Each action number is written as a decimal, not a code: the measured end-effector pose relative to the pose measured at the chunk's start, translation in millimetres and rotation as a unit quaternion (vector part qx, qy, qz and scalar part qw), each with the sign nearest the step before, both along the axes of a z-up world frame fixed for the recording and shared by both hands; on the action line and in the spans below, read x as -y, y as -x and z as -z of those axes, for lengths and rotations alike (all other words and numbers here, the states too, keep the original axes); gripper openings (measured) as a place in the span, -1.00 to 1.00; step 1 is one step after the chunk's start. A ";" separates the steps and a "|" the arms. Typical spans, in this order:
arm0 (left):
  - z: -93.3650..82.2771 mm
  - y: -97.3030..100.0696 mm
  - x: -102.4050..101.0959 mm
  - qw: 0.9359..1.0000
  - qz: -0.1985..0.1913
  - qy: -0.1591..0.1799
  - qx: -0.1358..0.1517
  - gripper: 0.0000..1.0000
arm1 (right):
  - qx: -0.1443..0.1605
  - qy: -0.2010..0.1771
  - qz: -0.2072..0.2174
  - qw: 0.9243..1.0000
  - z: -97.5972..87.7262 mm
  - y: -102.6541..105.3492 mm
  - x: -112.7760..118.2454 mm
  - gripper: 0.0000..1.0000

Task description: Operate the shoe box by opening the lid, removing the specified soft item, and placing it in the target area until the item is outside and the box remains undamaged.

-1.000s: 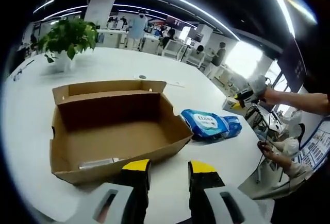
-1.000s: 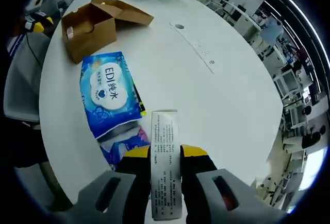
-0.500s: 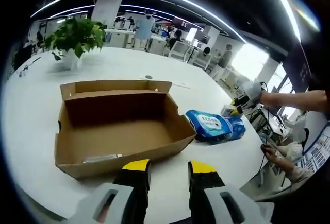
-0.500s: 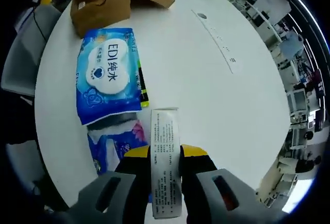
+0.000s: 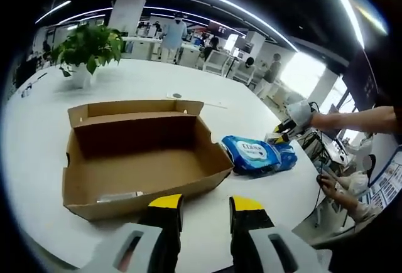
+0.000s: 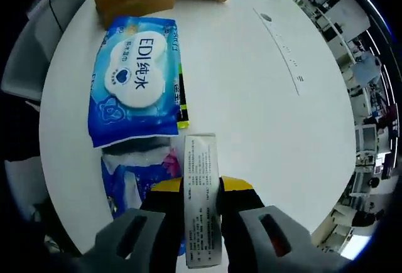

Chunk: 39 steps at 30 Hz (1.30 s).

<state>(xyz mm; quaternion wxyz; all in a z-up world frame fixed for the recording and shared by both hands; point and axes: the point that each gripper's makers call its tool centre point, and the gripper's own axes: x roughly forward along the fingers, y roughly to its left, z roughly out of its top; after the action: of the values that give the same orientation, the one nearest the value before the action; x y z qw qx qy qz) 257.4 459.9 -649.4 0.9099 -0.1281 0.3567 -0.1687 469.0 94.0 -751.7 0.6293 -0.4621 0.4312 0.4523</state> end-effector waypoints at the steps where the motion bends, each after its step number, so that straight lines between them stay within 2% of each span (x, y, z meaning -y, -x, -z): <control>1: 0.9 0.3 -0.3 1.000 0.000 0.000 -0.001 -0.42 | -0.001 -0.002 0.001 1.000 0.1 -0.8 -0.6 -0.63; 16: -0.5 0.1 -3.0 1.000 -0.002 0.001 -0.001 -0.41 | -0.004 0.017 -0.015 1.000 10.7 -1.1 0.6 -0.63; 25: 2.1 6.6 -4.2 1.000 -0.007 0.003 -0.006 -0.41 | -0.011 0.044 -0.034 0.998 19.8 0.6 6.5 -0.63; 33: 1.8 8.8 -9.0 1.000 -0.012 0.001 -0.006 -0.41 | -0.009 0.047 -0.035 0.998 18.5 -1.5 6.0 -0.63; 39: 1.0 8.3 -9.1 1.000 -0.008 0.001 -0.006 -0.41 | 0.006 0.041 -0.018 0.999 14.2 -7.0 4.1 -0.54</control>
<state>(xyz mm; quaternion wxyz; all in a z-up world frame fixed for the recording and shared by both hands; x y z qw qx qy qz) 249.0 469.0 -650.4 0.9090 -0.1325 0.3608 -0.1614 476.0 89.9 -765.9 0.6038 -0.4981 0.4373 0.4428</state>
